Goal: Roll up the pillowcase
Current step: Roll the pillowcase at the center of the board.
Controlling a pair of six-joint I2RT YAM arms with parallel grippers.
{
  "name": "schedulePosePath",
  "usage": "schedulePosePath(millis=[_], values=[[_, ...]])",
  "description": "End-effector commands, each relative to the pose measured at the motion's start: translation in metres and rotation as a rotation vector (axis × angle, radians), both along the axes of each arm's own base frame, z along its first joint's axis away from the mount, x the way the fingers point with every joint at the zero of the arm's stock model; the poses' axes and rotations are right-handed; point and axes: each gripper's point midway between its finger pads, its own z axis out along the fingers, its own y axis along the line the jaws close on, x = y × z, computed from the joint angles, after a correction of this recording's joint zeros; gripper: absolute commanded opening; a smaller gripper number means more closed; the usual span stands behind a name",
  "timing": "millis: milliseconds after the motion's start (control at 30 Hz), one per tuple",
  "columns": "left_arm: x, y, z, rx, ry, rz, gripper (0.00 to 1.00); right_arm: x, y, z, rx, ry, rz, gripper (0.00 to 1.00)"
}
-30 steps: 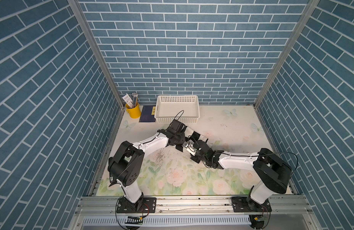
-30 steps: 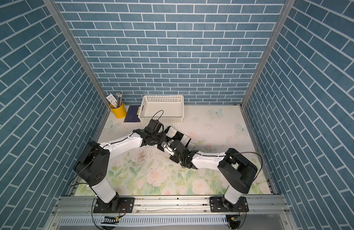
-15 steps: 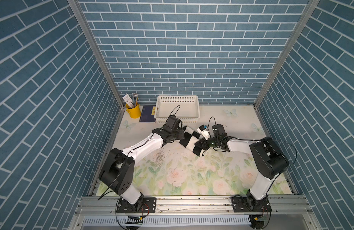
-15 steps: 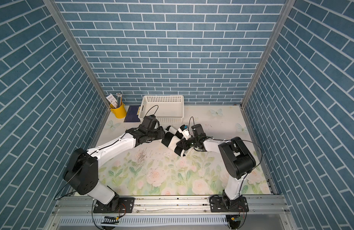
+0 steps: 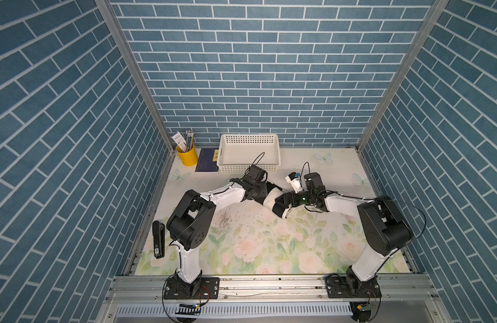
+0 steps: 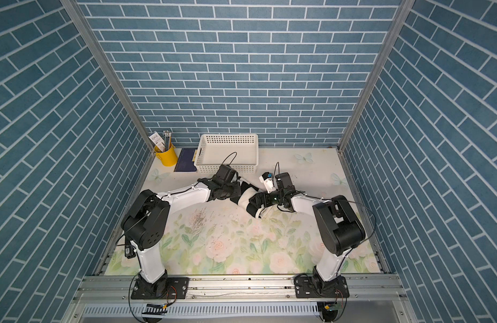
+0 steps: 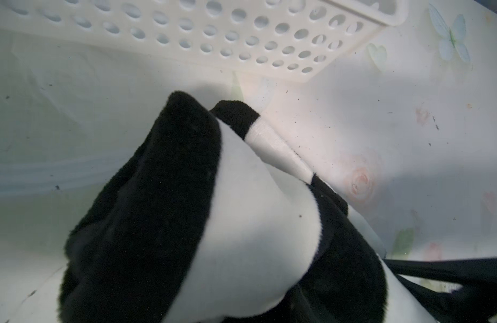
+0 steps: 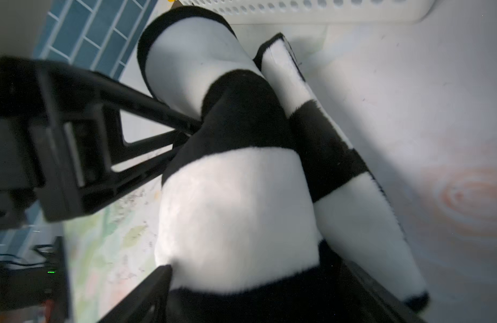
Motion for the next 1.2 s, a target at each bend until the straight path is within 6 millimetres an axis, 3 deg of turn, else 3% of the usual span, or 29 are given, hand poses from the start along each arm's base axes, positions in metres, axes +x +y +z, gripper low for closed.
schedulePosePath(millis=[0,133,200,400,467,533,667,733,867,967,1167], values=[[-0.014,-0.005,-0.020,0.026,0.066,-0.024,0.54,0.001,-0.026,0.011,-0.348,-0.287,-0.065,1.00],[-0.014,-0.007,-0.021,0.021,0.067,-0.030,0.54,-0.012,-0.012,0.033,-0.488,-0.548,-0.013,1.00],[-0.014,-0.007,-0.020,0.018,0.066,-0.033,0.54,-0.017,-0.003,0.034,-0.525,-0.630,0.016,1.00],[-0.015,-0.004,-0.014,0.025,0.053,-0.032,0.54,-0.008,0.008,0.003,-0.628,-0.629,0.072,1.00],[-0.016,-0.003,-0.011,0.023,0.046,-0.030,0.54,-0.010,0.010,-0.012,-0.650,-0.619,0.119,0.91],[-0.015,-0.002,-0.009,0.028,0.043,-0.025,0.54,-0.012,0.011,-0.021,-0.653,-0.609,0.138,0.74],[-0.014,0.002,0.010,0.024,0.007,-0.013,0.54,-0.025,0.020,-0.024,-0.559,-0.505,0.174,0.29],[-0.014,0.005,0.027,0.010,-0.026,-0.004,0.57,-0.031,0.023,-0.023,-0.465,-0.413,0.182,0.15],[-0.019,0.012,0.058,-0.026,-0.077,0.021,0.67,-0.031,0.020,-0.018,-0.238,-0.198,0.138,0.11],[-0.028,0.018,0.067,-0.064,-0.093,0.034,0.75,-0.030,0.011,-0.017,-0.113,-0.078,0.094,0.12],[-0.046,0.016,0.061,-0.198,-0.093,0.050,0.83,-0.029,-0.004,-0.026,0.104,0.175,0.019,0.11]])
